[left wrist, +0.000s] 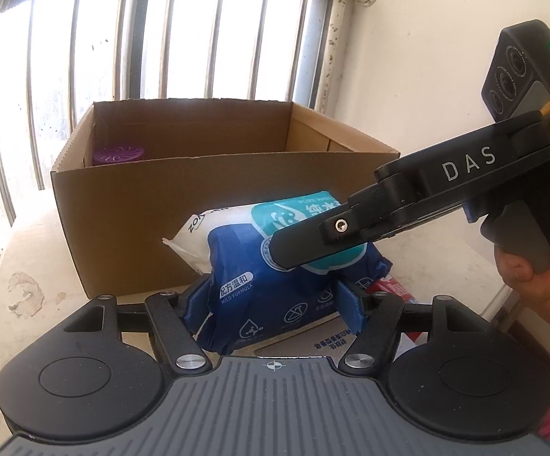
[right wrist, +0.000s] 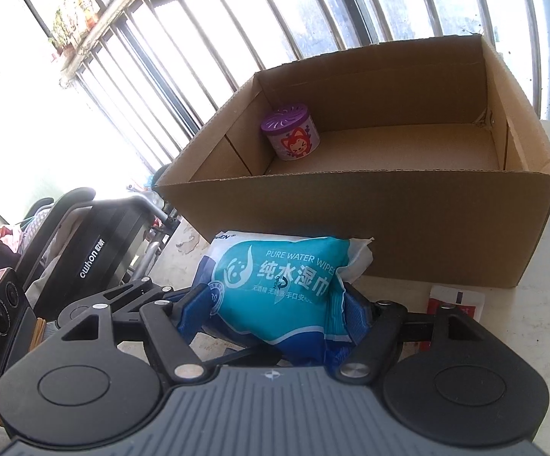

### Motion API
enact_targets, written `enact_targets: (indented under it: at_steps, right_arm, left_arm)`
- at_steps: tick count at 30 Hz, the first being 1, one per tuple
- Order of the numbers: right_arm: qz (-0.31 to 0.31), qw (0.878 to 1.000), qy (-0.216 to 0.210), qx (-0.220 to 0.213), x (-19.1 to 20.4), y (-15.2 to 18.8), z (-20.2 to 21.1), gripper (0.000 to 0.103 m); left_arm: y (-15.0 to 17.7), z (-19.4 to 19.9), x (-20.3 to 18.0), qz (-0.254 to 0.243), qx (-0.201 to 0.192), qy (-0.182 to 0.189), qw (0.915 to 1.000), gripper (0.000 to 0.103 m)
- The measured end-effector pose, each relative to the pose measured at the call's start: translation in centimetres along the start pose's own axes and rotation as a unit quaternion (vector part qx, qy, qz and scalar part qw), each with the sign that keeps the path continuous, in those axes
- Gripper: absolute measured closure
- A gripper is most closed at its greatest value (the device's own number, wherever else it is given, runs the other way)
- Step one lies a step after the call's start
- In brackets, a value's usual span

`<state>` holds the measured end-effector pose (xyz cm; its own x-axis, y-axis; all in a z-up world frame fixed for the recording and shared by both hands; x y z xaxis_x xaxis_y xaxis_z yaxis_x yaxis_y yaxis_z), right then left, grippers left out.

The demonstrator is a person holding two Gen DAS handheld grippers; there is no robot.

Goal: Organize objects

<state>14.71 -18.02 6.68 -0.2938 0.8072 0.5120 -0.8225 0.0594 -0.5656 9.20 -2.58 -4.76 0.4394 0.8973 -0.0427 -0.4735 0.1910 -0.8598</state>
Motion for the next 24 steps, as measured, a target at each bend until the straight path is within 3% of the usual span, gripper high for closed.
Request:
enact_targets:
  at_steps: [14, 24]
  right_arm:
    - [0.037, 0.997, -0.008, -0.06, 3.4, 0.8, 6.5, 0.027]
    - [0.052, 0.993, -0.009, -0.105, 5.0, -2.8, 9.4, 0.027]
  left_arm:
    - [-3.7, 5.0, -3.1, -0.045, -0.043, -0.006, 0.998, 0.036]
    - [-8.8, 5.1, -2.5, -0.055, -0.075, -0.002, 0.9957, 0.036]
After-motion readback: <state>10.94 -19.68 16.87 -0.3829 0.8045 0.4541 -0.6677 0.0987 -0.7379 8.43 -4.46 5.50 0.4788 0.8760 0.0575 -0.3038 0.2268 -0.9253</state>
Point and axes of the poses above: each gripper's, at about its wrist camera, not at the fingertips, and z roughly against the way its jaws point, x to its left, y to its underside, the point moved 3 cm from there along -z, roughly the way its jaws point, and after that the axes turned 6 degrees about -z, right-handed, at the moved point
